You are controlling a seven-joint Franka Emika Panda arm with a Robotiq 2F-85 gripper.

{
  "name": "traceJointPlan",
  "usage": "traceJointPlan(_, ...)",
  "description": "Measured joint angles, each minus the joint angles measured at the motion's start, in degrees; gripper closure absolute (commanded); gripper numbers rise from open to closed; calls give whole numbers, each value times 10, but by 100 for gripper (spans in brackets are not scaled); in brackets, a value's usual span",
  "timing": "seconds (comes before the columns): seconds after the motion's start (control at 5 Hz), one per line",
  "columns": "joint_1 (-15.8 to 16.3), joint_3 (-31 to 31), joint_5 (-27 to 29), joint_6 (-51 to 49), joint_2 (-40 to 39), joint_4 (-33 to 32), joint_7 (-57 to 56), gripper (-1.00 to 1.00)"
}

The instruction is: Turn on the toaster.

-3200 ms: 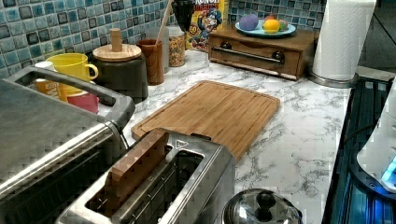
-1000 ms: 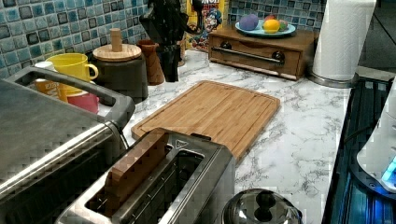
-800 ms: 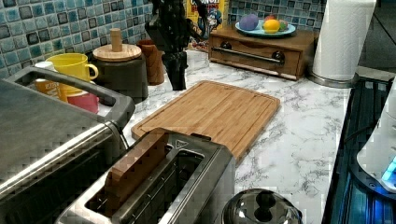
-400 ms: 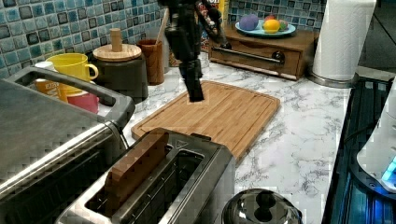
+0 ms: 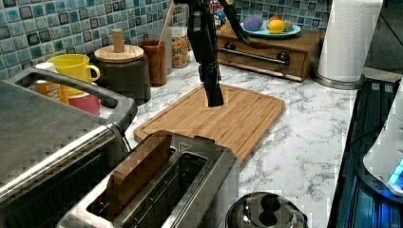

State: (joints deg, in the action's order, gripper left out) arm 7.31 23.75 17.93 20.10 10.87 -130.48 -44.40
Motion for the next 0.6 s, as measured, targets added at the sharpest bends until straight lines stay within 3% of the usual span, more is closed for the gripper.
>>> traceJointPlan(0.6, 4, 27, 3, 79, -35, -15, 5, 100)
